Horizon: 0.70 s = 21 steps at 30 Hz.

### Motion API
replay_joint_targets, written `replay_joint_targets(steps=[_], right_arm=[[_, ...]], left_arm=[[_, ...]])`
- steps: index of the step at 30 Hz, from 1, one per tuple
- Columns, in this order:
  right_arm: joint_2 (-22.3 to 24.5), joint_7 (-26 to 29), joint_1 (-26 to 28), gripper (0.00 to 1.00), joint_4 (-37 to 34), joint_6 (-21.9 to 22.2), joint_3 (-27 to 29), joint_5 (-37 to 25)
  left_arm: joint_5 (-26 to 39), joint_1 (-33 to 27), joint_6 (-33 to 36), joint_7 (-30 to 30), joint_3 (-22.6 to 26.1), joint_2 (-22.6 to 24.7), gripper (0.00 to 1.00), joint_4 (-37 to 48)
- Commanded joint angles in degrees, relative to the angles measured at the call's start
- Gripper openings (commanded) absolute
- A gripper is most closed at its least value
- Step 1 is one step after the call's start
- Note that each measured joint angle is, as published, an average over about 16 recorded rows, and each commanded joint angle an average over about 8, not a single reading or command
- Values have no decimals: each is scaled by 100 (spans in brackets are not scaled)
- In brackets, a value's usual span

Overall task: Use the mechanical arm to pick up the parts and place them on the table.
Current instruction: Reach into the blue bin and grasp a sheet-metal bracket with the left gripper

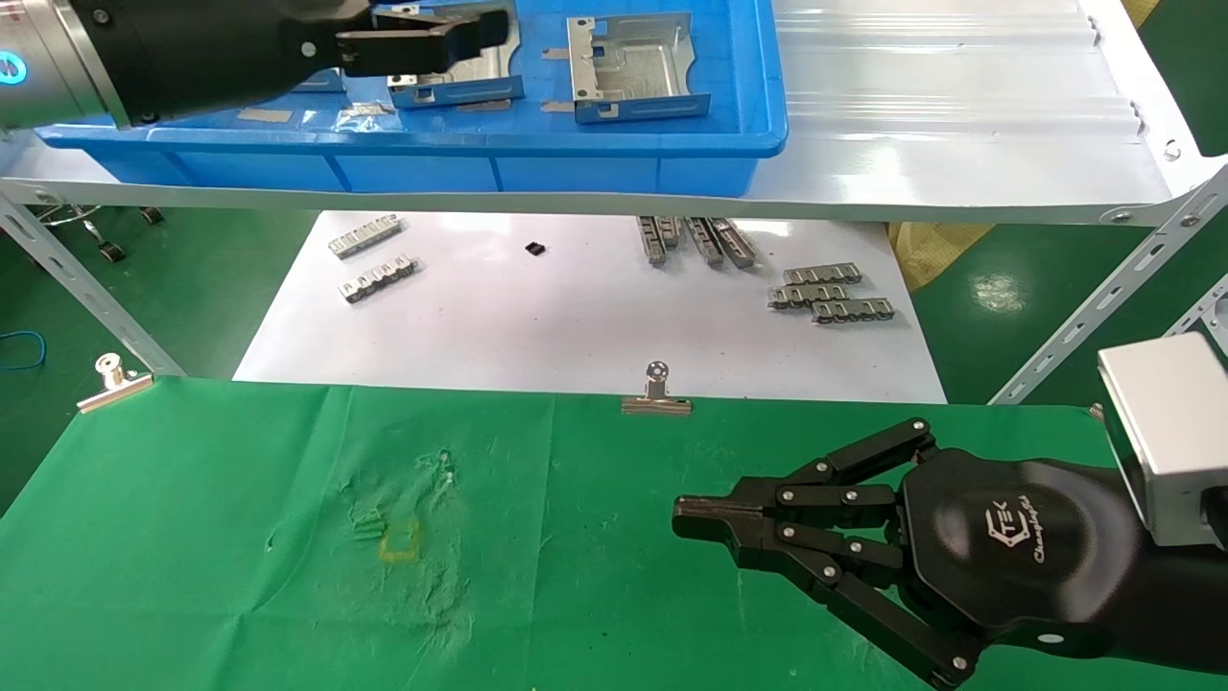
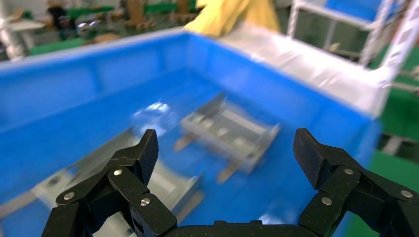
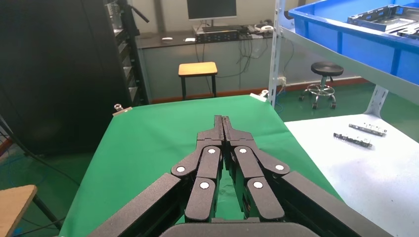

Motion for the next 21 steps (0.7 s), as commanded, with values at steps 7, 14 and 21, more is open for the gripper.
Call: replay_joint_targets(steps=[7,14,21], right_arm=[[1,-2,1,0,0,1,-3,2],[3,-3,1,0,0,3,-6,4],[4,-5,2,0,0,4,-9,6]], left_arm=[[332,-270,-474,18,202,94,100,474],[699,-481,-886,-141,451,316,88,751],[894,-574,-1304,-309,586,524,3,937]])
